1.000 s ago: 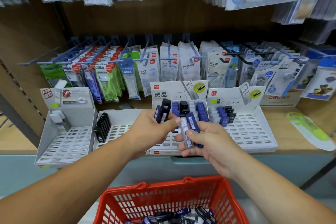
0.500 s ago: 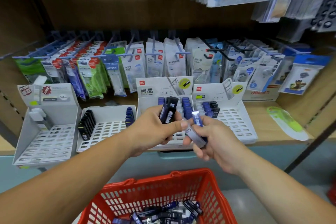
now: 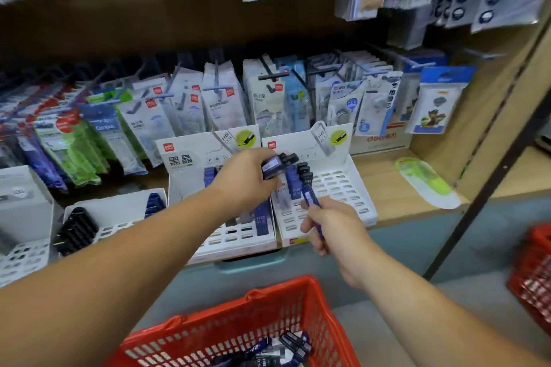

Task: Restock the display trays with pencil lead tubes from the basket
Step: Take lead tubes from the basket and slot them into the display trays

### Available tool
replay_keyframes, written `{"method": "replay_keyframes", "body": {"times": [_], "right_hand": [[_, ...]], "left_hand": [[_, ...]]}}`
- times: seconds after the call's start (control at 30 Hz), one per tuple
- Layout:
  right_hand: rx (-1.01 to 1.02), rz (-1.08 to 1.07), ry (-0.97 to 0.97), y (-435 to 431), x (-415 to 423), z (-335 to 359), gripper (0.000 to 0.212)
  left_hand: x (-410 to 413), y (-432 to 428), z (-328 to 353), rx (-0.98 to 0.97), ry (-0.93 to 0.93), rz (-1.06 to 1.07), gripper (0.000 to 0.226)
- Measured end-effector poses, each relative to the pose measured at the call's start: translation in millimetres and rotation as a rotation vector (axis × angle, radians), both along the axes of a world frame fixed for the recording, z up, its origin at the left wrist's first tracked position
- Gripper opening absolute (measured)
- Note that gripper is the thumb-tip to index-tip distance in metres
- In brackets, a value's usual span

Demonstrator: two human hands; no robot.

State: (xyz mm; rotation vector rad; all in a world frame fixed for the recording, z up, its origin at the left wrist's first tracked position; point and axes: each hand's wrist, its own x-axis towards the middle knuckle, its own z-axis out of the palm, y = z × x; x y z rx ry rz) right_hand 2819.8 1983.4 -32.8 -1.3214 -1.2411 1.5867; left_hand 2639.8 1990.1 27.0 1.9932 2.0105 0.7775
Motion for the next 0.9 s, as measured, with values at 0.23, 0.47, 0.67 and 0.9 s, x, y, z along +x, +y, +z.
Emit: {"method": "replay_keyframes", "body": {"times": [0.23, 0.47, 0.67, 0.9], "right_hand": [[-0.068, 0.029, 0.099, 4, 16, -7, 0.037], [-0.119, 0.017, 0.273, 1, 22, 3, 0.019], [-0.067, 0.005, 0.214, -2, 21, 10, 0.018], [0.103, 0.081, 0.319, -9, 7, 29, 0.014]], "left_hand": [[7, 12, 5, -0.069, 0.152, 0.000, 0.014], [11, 12, 8, -0.092, 0.095, 0.015, 0.015], [15, 7, 19, -0.188, 0.079, -0.018, 0.017], [22, -38, 18, -0.306, -0.439, -0.102, 0.014]]}}
